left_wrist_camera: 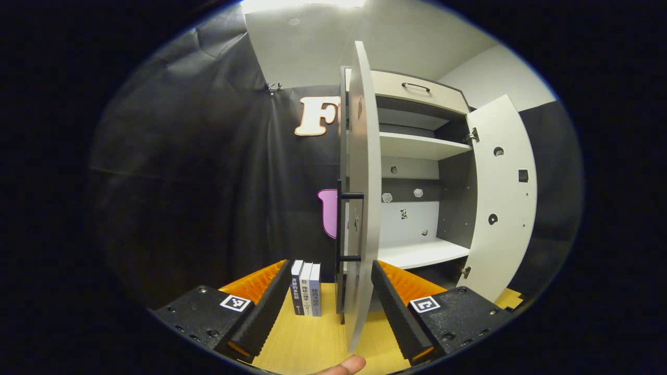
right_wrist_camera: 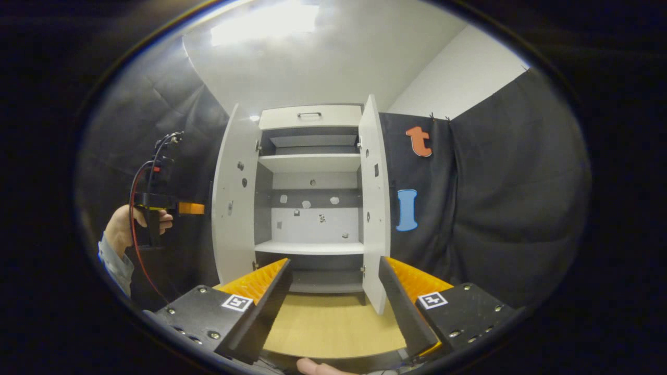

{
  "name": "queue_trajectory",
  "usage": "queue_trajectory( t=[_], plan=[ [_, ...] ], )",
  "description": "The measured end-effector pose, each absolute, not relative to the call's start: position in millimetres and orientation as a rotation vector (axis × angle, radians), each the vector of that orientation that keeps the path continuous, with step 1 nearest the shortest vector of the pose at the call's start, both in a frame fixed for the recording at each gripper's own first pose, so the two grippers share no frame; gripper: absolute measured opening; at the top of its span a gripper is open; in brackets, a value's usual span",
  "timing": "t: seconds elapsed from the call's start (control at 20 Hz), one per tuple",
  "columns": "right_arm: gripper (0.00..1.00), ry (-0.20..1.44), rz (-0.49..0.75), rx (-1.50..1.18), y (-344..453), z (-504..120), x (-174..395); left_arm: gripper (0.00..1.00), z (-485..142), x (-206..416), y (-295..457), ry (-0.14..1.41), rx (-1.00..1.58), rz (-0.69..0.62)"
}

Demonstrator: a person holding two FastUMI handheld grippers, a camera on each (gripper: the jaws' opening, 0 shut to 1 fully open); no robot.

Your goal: Open the right door of the double-door shoe cabinet with the right hand, and open the left door with the left hand.

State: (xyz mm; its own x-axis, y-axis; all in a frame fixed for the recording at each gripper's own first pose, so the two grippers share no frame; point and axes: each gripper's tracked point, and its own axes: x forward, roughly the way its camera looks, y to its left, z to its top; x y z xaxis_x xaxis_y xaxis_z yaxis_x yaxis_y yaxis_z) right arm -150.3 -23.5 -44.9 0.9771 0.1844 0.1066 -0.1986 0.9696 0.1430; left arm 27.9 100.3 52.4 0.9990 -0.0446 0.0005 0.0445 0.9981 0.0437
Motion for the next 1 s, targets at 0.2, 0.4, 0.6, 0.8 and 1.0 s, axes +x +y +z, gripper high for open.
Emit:
queue_trajectory(
  t=[0.2, 0.4, 0.6, 0.8, 1.0],
  plan=[
    [0.97, -0.105, 0.181, 0.148, -26.5, -42.0, -154.5, 0.96, 41.2, -8.9, 80.3, 0.019, 0.027, -0.061],
    [0.99, -0.087, 0.229, 0.188, -16.0, -44.4, -151.7, 0.96, 43.5, -41.1, 63.4, -0.019, 0.018, -0.054],
    [0.99, -0.09, 0.176, 0.173, -31.5, -44.1, -150.9, 0.96, 29.7, -75.0, 56.2, -0.01, 0.022, 0.027],
    [0.97, -0.072, 0.181, 0.175, -30.9, -52.4, -150.8, 0.96, 15.1, -111.4, 26.3, -0.052, 0.004, -0.002],
    [0.99, -0.037, 0.232, 0.195, -18.8, -65.3, -148.8, 0.96, -2.1, -137.6, 2.0, -0.048, -0.028, -0.064]
  ],
)
